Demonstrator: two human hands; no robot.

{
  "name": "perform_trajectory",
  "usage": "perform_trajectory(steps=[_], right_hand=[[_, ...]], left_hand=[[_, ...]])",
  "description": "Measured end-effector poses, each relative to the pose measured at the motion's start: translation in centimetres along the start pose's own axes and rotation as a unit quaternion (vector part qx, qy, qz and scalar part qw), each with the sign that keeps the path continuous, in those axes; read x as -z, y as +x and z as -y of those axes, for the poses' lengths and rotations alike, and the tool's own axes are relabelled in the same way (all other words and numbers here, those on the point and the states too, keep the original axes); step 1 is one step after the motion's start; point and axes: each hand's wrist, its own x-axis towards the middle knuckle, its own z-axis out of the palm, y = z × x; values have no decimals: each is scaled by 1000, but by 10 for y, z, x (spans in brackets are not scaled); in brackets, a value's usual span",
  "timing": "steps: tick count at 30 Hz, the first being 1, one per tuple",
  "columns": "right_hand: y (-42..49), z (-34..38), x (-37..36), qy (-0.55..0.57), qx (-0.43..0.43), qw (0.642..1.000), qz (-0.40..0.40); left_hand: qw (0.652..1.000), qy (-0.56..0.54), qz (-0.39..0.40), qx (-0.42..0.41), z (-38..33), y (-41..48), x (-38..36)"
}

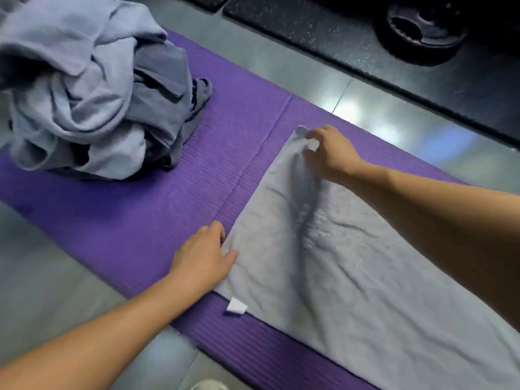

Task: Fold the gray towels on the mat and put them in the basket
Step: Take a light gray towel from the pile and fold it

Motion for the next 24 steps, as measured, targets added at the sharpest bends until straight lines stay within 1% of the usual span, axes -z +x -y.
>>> perform_trajectory(steps=[5,8,11,14,18,21,24], right_hand=[[48,25,-10,28,-36,999,-29],[60,23,-11,-27,-53,998,-19],[58,18,-6,-51,-35,998,-25],[44,13,13,-20,-1,1000,-20],[7,-2,57,-3,45,997,-57],[-31,-34,93,61,36,995,-65],[-78,-81,130,167,-1,981,-97]], left_hand=[[996,-75,42,20,21,-18,-9],[993,-101,56,19,32,-25,-12],[983,-173,65,2,31,-30,-8],[973,-216,63,-57,11,-33,3],[962,-194,72,-179,-47,-34,17],[942,-173,108,-265,-104,-43,23],[922,-171,167,-304,-161,-55,26]])
